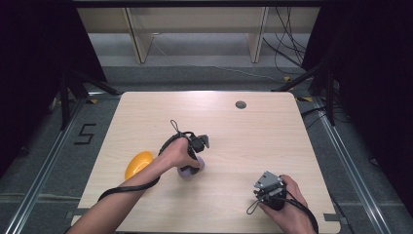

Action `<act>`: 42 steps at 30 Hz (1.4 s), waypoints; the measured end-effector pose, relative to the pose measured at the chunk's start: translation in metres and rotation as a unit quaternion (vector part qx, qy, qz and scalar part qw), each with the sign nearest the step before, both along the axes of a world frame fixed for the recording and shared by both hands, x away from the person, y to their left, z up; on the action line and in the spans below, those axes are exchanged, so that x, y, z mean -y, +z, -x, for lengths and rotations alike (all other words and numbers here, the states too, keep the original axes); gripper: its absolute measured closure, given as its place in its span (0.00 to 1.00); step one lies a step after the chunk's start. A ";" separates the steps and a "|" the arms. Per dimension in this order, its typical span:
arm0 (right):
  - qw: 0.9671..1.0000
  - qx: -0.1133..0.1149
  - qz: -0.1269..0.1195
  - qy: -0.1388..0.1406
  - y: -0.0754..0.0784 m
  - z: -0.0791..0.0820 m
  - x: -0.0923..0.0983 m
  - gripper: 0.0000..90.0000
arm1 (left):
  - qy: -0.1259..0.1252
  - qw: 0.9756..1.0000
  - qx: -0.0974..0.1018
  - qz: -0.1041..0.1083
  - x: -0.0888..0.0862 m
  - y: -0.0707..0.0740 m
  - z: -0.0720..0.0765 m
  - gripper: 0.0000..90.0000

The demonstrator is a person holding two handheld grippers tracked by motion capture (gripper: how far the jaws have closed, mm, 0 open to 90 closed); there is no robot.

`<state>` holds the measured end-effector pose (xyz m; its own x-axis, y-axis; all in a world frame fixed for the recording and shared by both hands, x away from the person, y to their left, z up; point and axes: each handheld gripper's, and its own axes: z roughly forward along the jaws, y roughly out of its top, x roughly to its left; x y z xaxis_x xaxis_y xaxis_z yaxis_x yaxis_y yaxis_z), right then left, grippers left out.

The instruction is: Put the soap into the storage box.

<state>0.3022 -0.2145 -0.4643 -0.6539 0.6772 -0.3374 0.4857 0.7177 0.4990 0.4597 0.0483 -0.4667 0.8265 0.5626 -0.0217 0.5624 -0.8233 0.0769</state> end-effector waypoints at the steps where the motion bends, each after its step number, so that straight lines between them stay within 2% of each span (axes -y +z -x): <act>1: 1.000 0.000 0.000 0.000 0.000 0.000 0.000 0.46 | 0.011 1.000 -0.007 -0.001 0.000 -0.001 0.001 0.48; 2: 1.000 0.000 0.000 0.000 0.000 0.000 0.000 0.46 | 0.002 1.000 -0.005 -0.003 0.000 -0.002 -0.001 0.48; 10: 1.000 -0.005 0.001 -0.001 -0.001 0.000 0.000 0.45 | 0.009 1.000 -0.017 0.000 -0.001 -0.007 -0.004 0.52; 11: 1.000 -0.006 0.001 -0.001 -0.001 0.000 0.000 0.45 | 0.024 0.999 -0.022 0.006 -0.001 -0.007 -0.002 0.52; 16: 1.000 -0.004 0.002 -0.001 -0.001 0.000 0.000 0.45 | 0.044 0.999 -0.027 0.015 -0.003 -0.007 -0.001 0.53; 17: 1.000 -0.004 0.002 -0.001 -0.001 0.000 0.000 0.45 | 0.039 0.999 -0.021 0.013 -0.003 -0.007 0.000 0.53; 21: 1.000 -0.003 0.002 -0.001 -0.001 0.000 0.000 0.45 | 0.056 0.998 -0.015 0.023 -0.001 -0.003 0.004 0.53; 24: 1.000 -0.003 0.002 -0.002 -0.001 0.000 0.000 0.45 | 0.063 0.998 -0.013 0.021 0.000 0.000 0.005 0.53; 26: 1.000 -0.002 0.001 -0.002 0.000 0.000 0.000 0.45 | 0.071 0.997 -0.001 0.013 0.001 0.004 0.008 0.54; 29: 1.000 -0.002 0.001 -0.002 0.000 0.000 0.000 0.45 | 0.077 0.997 0.004 0.016 0.000 0.005 0.010 0.54; 30: 1.000 0.001 0.002 0.000 0.000 0.000 0.001 0.45 | 0.089 0.996 0.002 0.021 -0.001 0.006 0.012 0.54; 31: 1.000 0.001 0.002 0.000 0.000 0.000 0.001 0.45 | 0.089 0.996 0.002 0.021 -0.001 0.006 0.012 0.54; 33: 1.000 -0.001 0.001 -0.001 0.000 0.000 0.001 0.45 | 0.100 0.994 0.009 0.029 -0.003 0.006 0.014 0.54; 42: 1.000 -0.001 0.001 -0.002 -0.001 0.000 0.000 0.45 | 0.112 0.993 0.008 0.044 -0.010 0.015 0.016 0.54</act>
<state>0.3027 -0.2148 -0.4651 -0.6527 0.6784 -0.3373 0.4894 0.7174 0.4959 0.4442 0.0588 -0.4519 0.6816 0.7287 -0.0662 0.7286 -0.6676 0.1530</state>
